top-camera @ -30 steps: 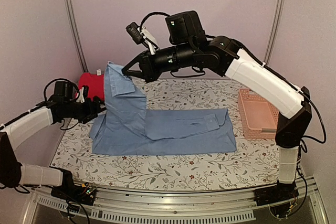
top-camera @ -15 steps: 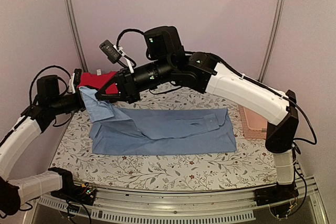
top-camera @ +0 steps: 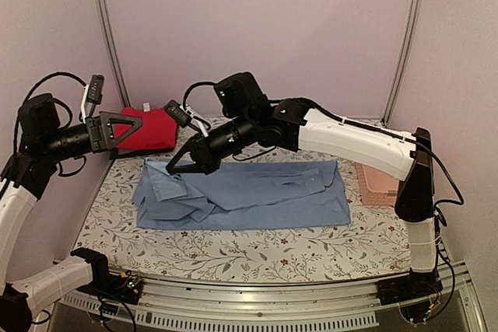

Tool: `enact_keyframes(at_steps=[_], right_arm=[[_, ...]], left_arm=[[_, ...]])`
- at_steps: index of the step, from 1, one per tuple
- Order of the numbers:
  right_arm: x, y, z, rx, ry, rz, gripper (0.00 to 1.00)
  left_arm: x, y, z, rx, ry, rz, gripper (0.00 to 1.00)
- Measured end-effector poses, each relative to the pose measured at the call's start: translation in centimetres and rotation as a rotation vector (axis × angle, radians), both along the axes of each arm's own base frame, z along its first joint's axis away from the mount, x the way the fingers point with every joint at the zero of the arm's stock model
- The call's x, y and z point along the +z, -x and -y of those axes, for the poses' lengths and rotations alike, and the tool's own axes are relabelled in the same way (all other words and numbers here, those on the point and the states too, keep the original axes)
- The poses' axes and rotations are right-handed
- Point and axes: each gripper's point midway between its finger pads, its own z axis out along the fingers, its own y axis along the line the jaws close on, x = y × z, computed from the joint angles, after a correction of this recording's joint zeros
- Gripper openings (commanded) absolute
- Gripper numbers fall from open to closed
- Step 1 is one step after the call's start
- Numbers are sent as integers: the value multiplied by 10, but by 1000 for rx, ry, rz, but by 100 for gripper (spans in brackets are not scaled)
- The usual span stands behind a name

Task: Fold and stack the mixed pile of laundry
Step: Adjust the rectangle-folded shirt at the center of the board.

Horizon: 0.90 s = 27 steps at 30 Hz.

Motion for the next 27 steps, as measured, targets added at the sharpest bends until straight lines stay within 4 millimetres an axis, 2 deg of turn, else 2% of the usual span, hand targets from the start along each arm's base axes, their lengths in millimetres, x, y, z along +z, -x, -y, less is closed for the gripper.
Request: enact_keyframes(at_steps=[3, 7, 10, 14, 16, 17, 18, 19, 20, 24, 27], right_arm=[[-5, -18, 6, -33, 13, -6, 0], [0, -29, 12, -39, -3, -4, 0], [9, -29, 13, -23, -27, -2, 0], [26, -23, 12, 12, -75, 8, 0], [31, -20, 12, 30, -91, 9, 0], [31, -20, 12, 34, -95, 8, 0], [32, -19, 12, 38, -96, 6, 0], [32, -18, 13, 43, -96, 2, 0], [32, -18, 13, 45, -97, 1, 1], [32, -25, 16, 28, -95, -14, 35], [20, -38, 32, -22, -61, -38, 39]], left_arm=[[-6, 12, 5, -37, -26, -19, 89], [-9, 17, 10, -57, -73, -14, 86], [-15, 15, 15, -70, -111, -17, 83], [-35, 13, 29, -100, -185, -46, 75], [-44, 11, 35, -112, -216, -58, 60], [-46, 11, 37, -122, -226, -60, 47], [-48, 12, 40, -135, -236, -56, 31], [-48, 14, 43, -149, -239, -52, 6], [-47, 16, 46, -166, -239, -42, 0], [-37, 24, 52, -216, -215, 0, 0], [-28, 34, 53, -250, -191, 37, 0]])
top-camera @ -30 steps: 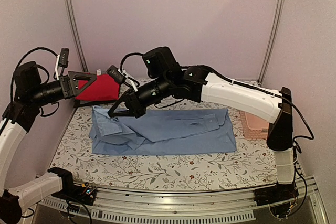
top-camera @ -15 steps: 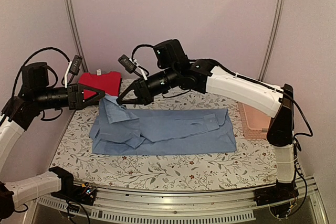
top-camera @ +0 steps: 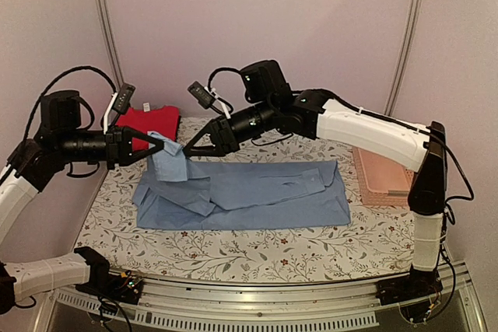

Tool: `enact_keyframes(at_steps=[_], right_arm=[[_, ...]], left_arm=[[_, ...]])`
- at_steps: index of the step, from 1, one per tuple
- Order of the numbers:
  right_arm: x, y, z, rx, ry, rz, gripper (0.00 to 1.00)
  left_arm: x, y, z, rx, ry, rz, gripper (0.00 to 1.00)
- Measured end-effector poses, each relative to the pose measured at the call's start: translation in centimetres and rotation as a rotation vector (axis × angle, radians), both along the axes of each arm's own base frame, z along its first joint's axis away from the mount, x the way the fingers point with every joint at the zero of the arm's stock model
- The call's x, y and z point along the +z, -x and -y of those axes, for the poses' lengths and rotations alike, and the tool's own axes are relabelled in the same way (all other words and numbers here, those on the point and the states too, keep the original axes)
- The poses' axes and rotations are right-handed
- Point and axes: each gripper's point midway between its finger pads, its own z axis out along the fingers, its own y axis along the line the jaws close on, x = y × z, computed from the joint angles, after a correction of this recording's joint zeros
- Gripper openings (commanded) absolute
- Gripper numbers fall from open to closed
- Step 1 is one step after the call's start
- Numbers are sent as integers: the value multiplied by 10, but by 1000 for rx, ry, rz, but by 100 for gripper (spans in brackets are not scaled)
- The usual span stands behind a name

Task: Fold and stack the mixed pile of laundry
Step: Adjust the rectangle-folded shirt at the center of the board.

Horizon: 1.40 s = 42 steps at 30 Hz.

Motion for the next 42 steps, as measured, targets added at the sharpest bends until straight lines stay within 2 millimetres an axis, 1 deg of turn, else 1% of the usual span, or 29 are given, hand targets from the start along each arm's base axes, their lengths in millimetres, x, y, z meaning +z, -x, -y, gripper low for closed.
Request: enact_keyframes(at_steps=[2, 4, 8, 9, 10, 11, 13, 16, 17, 18, 21, 22, 24, 27, 31, 33, 34, 36, 39, 42], right_arm=[[-18, -9, 24, -54, 55, -33, 39], [-41, -24, 58, -136, 121, -72, 39], [-88, -55, 138, -339, 252, -159, 37], [-100, -59, 157, -386, 286, -181, 36], [-113, -58, 172, -425, 322, -197, 37], [-123, -67, 190, -480, 350, -216, 37], [-148, -67, 216, -552, 430, -246, 37], [-187, -68, 248, -635, 554, -289, 38], [-198, -68, 257, -657, 588, -306, 40], [-208, -68, 266, -681, 617, -324, 42], [-238, -76, 309, -811, 723, -385, 44], [-243, -79, 320, -849, 748, -393, 45], [-249, -88, 337, -911, 781, -389, 47], [-259, -97, 350, -959, 830, -367, 50], [-278, -107, 354, -959, 902, -347, 50], [-284, -111, 353, -947, 921, -340, 49], [-287, -113, 353, -942, 929, -336, 47], [-291, -116, 351, -929, 939, -328, 39], [-298, -117, 351, -910, 956, -325, 20], [-300, -114, 352, -898, 961, -325, 3]], left_arm=[[8, 11, -1, -33, 18, 33, 0], [16, 24, -2, -71, 35, 66, 0], [27, 46, -2, -147, 66, 114, 0], [29, 51, -3, -163, 73, 123, 0], [31, 57, -3, -185, 80, 131, 0], [32, 60, -3, -200, 84, 137, 0], [32, 67, -2, -234, 87, 141, 0], [26, 74, -2, -271, 77, 131, 0], [24, 76, -2, -281, 74, 125, 0], [22, 78, -2, -292, 70, 120, 0], [19, 83, -3, -313, 64, 111, 0], [18, 84, -3, -317, 63, 111, 0], [18, 87, -4, -322, 61, 120, 0], [19, 89, -5, -324, 60, 134, 0], [18, 88, -5, -323, 57, 141, 0], [18, 87, -5, -320, 55, 144, 0], [18, 87, -5, -319, 54, 145, 0], [17, 85, -4, -316, 52, 144, 0], [16, 82, -5, -301, 44, 147, 0], [18, 80, -5, -284, 37, 159, 0]])
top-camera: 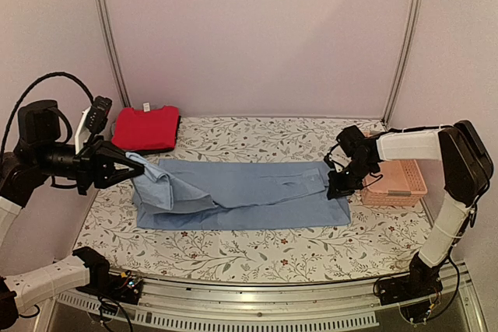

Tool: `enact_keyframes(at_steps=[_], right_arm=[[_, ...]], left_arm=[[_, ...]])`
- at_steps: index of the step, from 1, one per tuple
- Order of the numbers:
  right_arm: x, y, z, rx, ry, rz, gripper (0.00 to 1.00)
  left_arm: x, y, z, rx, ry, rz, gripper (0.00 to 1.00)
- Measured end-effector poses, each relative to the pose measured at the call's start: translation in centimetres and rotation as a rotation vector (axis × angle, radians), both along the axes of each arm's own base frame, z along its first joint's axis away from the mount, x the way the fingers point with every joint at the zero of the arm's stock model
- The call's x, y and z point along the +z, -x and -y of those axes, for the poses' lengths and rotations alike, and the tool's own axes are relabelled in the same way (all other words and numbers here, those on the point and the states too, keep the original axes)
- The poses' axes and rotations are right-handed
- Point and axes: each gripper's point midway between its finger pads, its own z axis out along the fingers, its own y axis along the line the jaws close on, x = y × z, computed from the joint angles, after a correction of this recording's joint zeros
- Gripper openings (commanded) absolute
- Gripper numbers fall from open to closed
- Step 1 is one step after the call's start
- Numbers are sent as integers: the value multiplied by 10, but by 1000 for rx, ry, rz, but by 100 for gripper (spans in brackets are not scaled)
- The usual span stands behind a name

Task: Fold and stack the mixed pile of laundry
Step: Adjust the rectangle-folded shirt at the center of the board.

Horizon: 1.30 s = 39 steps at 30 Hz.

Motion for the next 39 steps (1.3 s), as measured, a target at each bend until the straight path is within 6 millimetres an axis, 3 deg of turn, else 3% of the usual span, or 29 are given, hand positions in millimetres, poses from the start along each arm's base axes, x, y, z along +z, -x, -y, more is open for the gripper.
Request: enact_keyframes(at_steps=[6, 17, 29, 34, 37, 39], right_arm=[[8, 17, 4, 21, -28, 11, 0], [58, 42, 7, 24, -143, 142, 0], [50, 59, 8, 19, -183, 119, 0], [62, 48, 9, 6, -179, 176, 0], [72, 28, 11, -15, -174, 211, 0], [73, 9, 13, -34, -167, 227, 0]], left_arm=[[5, -2, -4, 51, -3, 43, 0], [14, 20, -17, 72, 22, 113, 0], [16, 53, -30, 69, 45, 154, 0], [17, 28, -36, 209, 13, 179, 0], [22, -3, -40, 326, -22, 198, 0], [22, -34, -39, 404, -63, 202, 0]])
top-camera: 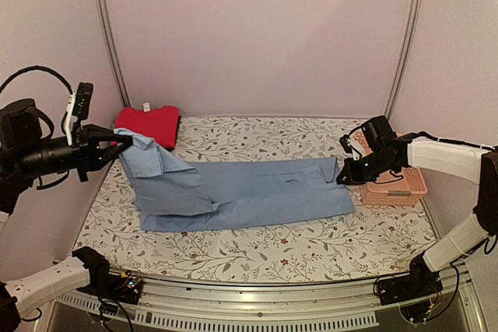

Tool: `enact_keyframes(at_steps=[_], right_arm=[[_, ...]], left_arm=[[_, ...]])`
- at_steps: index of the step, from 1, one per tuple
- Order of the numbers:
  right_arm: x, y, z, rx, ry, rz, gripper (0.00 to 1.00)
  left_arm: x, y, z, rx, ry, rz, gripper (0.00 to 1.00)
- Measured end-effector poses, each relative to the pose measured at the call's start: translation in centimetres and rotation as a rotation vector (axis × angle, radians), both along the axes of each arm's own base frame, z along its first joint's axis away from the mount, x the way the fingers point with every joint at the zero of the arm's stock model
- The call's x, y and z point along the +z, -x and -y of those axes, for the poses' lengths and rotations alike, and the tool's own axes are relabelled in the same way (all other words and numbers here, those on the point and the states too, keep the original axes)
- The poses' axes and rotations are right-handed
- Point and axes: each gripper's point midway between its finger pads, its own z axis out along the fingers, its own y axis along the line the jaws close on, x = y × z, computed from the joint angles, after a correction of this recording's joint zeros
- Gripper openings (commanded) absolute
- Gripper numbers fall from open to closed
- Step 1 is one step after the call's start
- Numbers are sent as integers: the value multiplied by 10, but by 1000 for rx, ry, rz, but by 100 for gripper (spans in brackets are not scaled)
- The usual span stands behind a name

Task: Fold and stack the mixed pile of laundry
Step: Adjust the rectangle-folded shirt at the center of the board.

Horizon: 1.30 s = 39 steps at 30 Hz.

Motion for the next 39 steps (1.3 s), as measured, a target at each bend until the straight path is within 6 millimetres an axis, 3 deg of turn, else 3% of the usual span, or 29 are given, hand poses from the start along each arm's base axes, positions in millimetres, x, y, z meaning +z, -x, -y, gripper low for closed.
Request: enact_keyframes(at_steps=[3, 6, 11, 13, 16, 21, 24, 27, 29, 31, 39], right_arm=[[-14, -21, 2, -18, 22, -17, 3], [-38, -29, 1, -16, 53, -70, 26], [-62, -43, -2, -35, 77, -139, 48], [-54, -51, -7, -46, 60, -131, 53], [-24, -69, -18, -47, 7, -79, 55], [39, -95, -38, -6, -91, 44, 57], [55, -99, -45, 23, -121, 70, 57], [57, -93, -49, 50, -142, 50, 57], [56, -88, -52, 66, -160, 26, 57], [57, -83, -56, 86, -185, 8, 57], [56, -68, -67, 129, -264, -55, 57]], left_arm=[[-19, -52, 4, 109, -72, -52, 0], [-46, -100, 1, 233, -149, -118, 0], [-84, -177, -22, 486, -208, -277, 0], [-82, -202, -35, 586, -201, -302, 0], [-58, -239, -48, 710, -165, -256, 0], [-23, -289, -38, 723, -131, -108, 0], [-27, -322, -28, 714, -166, -96, 0], [-39, -356, -14, 698, -196, -134, 0], [-58, -360, -8, 691, -218, -185, 0], [-80, -352, 2, 674, -237, -255, 0], [-161, -277, 87, 550, -213, -547, 0]])
